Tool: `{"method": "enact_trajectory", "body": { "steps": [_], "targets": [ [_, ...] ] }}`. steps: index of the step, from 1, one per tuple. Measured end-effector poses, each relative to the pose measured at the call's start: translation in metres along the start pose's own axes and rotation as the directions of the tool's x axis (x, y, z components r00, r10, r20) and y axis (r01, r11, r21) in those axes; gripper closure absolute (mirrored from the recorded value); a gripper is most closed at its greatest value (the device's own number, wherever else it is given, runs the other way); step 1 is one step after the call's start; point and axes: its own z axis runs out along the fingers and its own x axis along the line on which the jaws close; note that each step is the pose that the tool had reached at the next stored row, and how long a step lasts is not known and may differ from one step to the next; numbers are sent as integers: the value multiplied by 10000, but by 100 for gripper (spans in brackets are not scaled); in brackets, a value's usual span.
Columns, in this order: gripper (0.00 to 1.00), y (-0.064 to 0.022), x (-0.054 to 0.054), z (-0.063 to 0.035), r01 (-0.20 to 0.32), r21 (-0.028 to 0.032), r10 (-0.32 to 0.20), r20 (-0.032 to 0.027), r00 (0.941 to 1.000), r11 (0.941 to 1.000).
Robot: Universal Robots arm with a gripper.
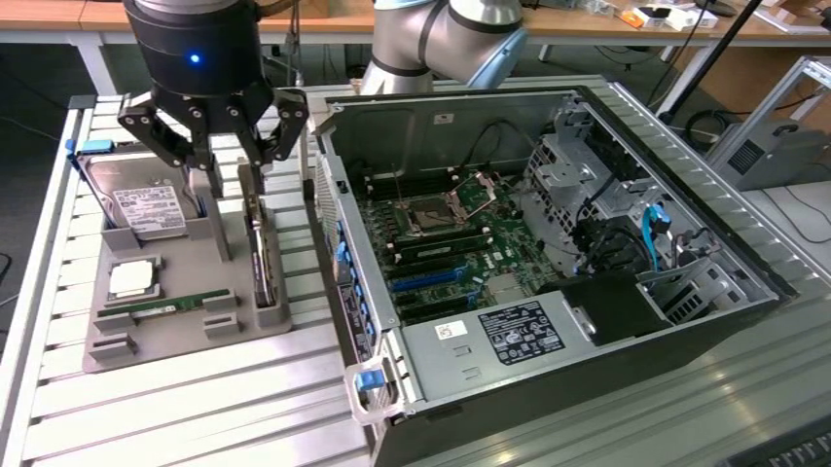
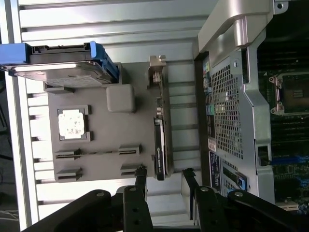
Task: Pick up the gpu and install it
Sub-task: 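Pick up the gpu and move the gpu toward the slot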
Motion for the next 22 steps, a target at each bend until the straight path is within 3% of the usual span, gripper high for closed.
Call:
{"method": "enact_trajectory", "body": {
  "steps": [7,14,22],
  "targets": [
    [58,-7,4,171,0,0,0,0,10000,10000],
    [58,-9,5,206,0,1,0,-1,10000,10000],
    [58,-16,9,361,0,1,0,-1,10000,10000]
  ]
}}
